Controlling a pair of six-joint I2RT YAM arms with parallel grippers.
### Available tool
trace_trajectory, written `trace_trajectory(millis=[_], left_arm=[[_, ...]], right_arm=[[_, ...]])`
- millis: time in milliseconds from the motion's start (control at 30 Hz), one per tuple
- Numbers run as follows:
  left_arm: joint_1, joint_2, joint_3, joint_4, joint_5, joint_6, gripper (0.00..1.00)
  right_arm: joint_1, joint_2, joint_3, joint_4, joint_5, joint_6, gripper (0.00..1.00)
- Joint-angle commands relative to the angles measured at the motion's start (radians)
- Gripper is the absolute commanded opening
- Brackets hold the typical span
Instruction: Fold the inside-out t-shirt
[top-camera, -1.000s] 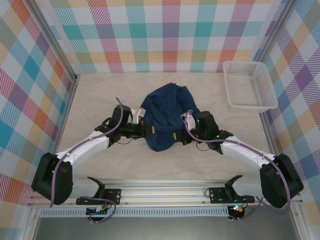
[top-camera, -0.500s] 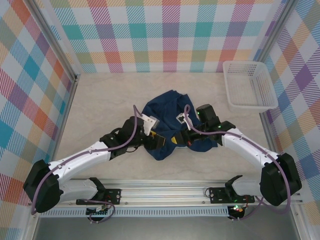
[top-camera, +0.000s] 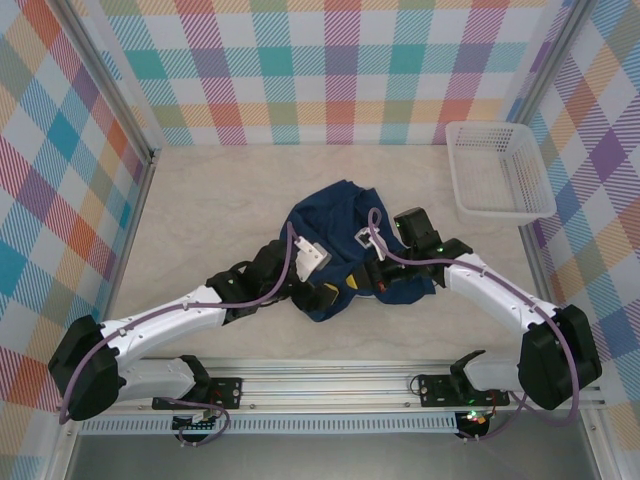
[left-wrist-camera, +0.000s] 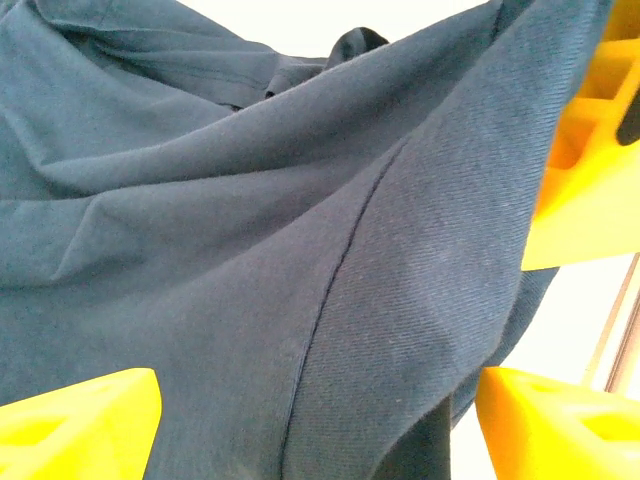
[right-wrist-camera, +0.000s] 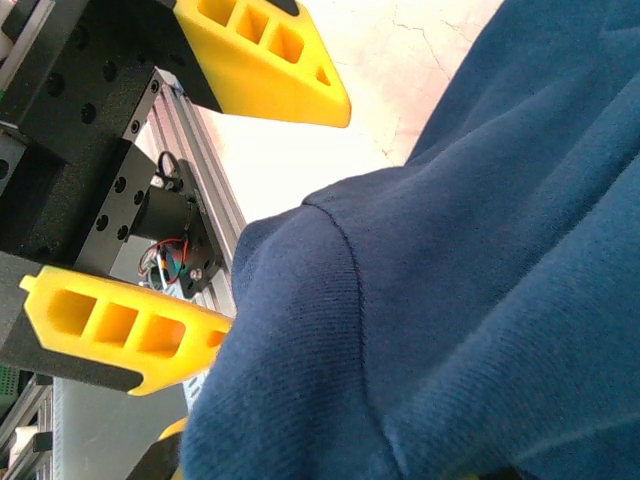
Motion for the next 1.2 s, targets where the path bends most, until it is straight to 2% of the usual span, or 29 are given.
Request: trace_trajectory(millis=[0,133,200,267,367,433,567,600,700,767,867,933,1000,1133,1167], left_arm=[[-0.015,0.029,0.01,0.033,0.03,0.046,0.83],[-0.015,0.103,0.073,0.004,-0.06,0.053,0.76],[-0.013,0.124,0.091,-0.002,-0.062,0.052,0.66],[0.001,0.121,0.102,-0.006,-0.045,0.021,0.5],[0.076,0.067,0.08,0.032,0.132,-0.085,0.34],[0.118,0.04,0.06,0.063,0.267,-0.158,0.24],[0.155,0.013,0.036,0.109,0.374,-0.259,0.01],[0.159,0.007,0.025,0.133,0.375,-0.286,0.0],[0.163,0.001,0.016,0.166,0.367,-0.321,0.0],[0.163,0.006,0.022,0.158,0.352,-0.308,0.0],[0.142,0.008,0.031,0.097,0.215,-0.214,0.07],[0.118,0.023,0.051,0.046,0.123,-0.156,0.32],[0.084,0.023,0.05,0.034,0.073,-0.107,0.51],[0.023,0.023,0.029,0.071,-0.022,-0.038,0.75],[0.014,0.033,0.037,0.065,-0.027,-0.022,0.78]], right_arm=[[-0.006,0.0,0.032,-0.014,-0.017,-0.022,0.0],[-0.006,-0.005,0.022,-0.008,-0.017,-0.021,0.0],[-0.006,-0.015,0.014,-0.008,-0.009,-0.017,0.0],[-0.006,-0.033,0.001,-0.007,0.054,-0.003,0.0],[0.001,-0.068,-0.022,-0.016,0.308,0.045,0.0],[0.016,-0.1,-0.043,0.013,0.417,0.056,0.0],[0.079,-0.137,-0.066,0.067,0.585,0.059,0.0],[0.09,-0.144,-0.072,0.077,0.609,0.06,0.02],[0.103,-0.173,-0.106,0.127,0.588,0.079,0.07],[0.103,-0.191,-0.123,0.158,0.556,0.094,0.02],[0.104,-0.188,-0.117,0.167,0.499,0.097,0.02],[0.103,-0.179,-0.11,0.158,0.488,0.096,0.01],[0.101,-0.172,-0.096,0.148,0.471,0.102,0.0],[0.102,-0.162,-0.079,0.144,0.449,0.107,0.0],[0.101,-0.159,-0.077,0.14,0.448,0.105,0.0]])
